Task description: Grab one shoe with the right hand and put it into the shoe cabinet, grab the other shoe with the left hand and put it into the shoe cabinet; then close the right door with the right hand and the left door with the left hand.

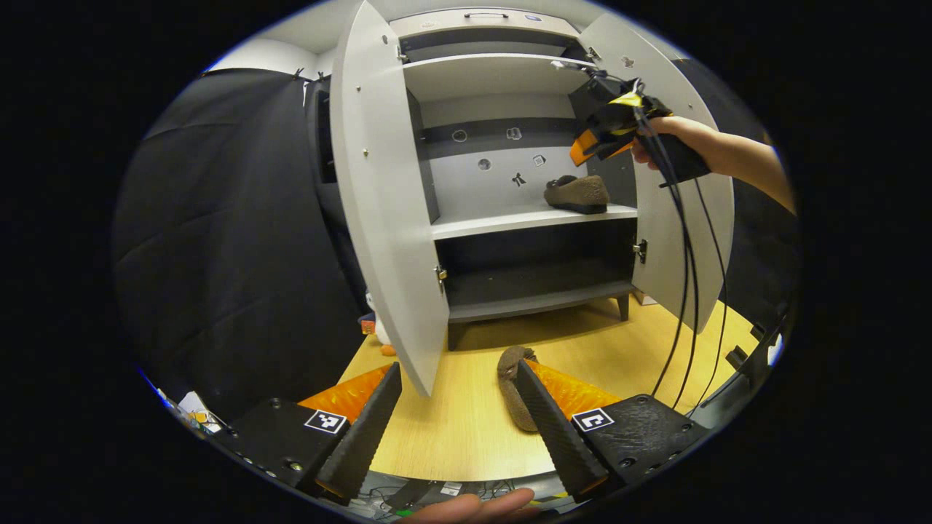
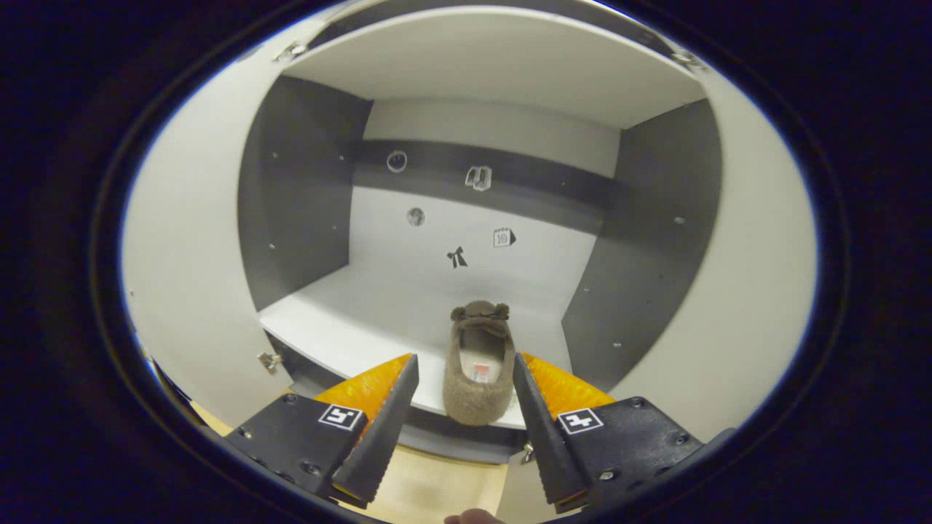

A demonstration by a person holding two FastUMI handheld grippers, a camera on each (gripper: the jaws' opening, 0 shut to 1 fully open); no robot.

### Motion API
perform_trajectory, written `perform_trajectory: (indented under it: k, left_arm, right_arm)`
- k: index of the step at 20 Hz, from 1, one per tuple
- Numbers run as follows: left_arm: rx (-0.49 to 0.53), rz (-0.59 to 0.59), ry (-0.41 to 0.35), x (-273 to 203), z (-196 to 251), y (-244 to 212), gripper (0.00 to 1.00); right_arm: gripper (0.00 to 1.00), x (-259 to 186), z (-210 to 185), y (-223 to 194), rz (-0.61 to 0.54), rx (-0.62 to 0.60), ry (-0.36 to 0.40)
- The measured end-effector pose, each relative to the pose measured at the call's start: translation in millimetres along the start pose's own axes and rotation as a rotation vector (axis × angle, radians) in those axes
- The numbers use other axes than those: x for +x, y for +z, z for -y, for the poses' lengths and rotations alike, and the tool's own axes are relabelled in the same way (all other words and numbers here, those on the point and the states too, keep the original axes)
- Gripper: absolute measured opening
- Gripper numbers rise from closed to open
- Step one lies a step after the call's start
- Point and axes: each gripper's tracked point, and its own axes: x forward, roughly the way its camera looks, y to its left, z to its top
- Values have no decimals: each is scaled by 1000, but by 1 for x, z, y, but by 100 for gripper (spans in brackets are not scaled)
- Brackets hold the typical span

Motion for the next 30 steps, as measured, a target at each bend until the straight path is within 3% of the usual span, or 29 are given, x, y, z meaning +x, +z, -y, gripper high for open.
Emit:
perform_trajectory:
  k: [2, 4, 6, 8, 12, 16, 20, 28, 30]
  left_arm:
    - [4, 34, -13, 10, 8, 2, 97]
    - [7, 34, -53, 23, 23, -7, 96]
    - [0, 22, -89, 39, 37, -20, 96]
    - [-15, 1, -115, 59, 50, -36, 96]
    - [-124, -129, -103, 104, 48, -83, 96]
    - [-122, -205, -81, 144, 42, -116, 97]
    - [-66, -221, -73, 174, 57, -140, 96]
    - [-165, -246, 19, 208, 51, -156, 90]
    - [-186, -256, 14, 213, 58, -160, 86]
  right_arm:
    - [99, -47, -6, -7, 56, 27, 31]
    - [100, -88, -8, -15, 119, 8, 18]
    - [100, -127, -1, -26, 178, -21, -64]
    - [100, -160, -4, -36, 209, 15, -98]
    - [100, -199, 4, -62, 149, 110, -142]
    - [100, -224, 21, -82, 91, 73, -187]
    - [100, -234, 20, -94, 12, 16, -172]
    - [100, -216, -14, -88, -7, -71, -66]
    - [100, -213, -24, -85, 2, -106, -35]
